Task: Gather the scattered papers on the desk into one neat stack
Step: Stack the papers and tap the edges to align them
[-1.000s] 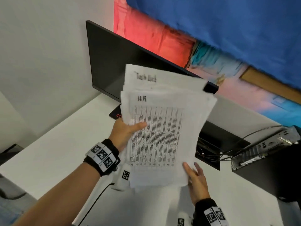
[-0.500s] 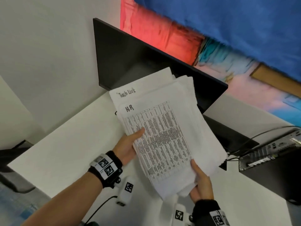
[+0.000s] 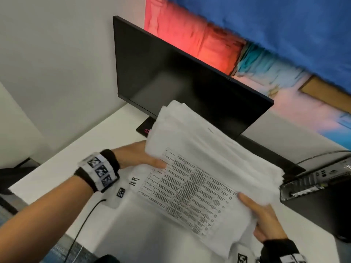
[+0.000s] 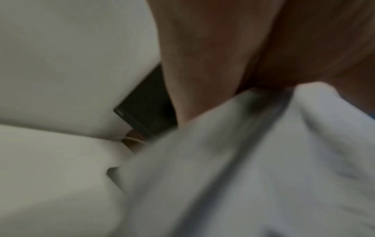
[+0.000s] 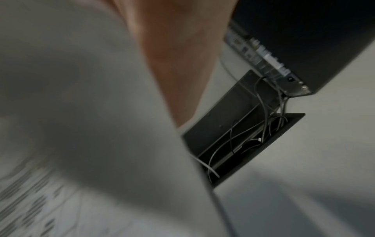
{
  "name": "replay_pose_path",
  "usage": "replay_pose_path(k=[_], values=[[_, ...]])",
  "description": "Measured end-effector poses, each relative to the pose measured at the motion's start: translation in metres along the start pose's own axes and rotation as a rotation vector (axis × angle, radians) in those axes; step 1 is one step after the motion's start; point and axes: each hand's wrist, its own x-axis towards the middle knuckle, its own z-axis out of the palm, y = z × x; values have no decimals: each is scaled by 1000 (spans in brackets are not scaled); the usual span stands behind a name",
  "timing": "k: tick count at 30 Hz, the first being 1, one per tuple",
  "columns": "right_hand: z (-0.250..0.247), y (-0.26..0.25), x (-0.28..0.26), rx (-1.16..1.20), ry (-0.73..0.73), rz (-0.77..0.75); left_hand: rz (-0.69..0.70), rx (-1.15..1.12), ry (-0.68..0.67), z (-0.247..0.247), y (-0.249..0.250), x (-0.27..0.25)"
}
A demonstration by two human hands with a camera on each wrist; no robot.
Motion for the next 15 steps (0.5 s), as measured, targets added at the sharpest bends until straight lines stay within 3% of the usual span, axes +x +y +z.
replay_pose_path(k=[4,8,11,15], values=[[15,-2,-2,-158,58,-146,6,101,307,14,-27,20],[18,-29,-21,-255,107,-369,262,3,469,18,-21,11],[16,-17,-20,-367,91,-315,361,-74,602,25,-31,14],[10,30,16,-396,63,-143,235,-120,722,28,-63,35]])
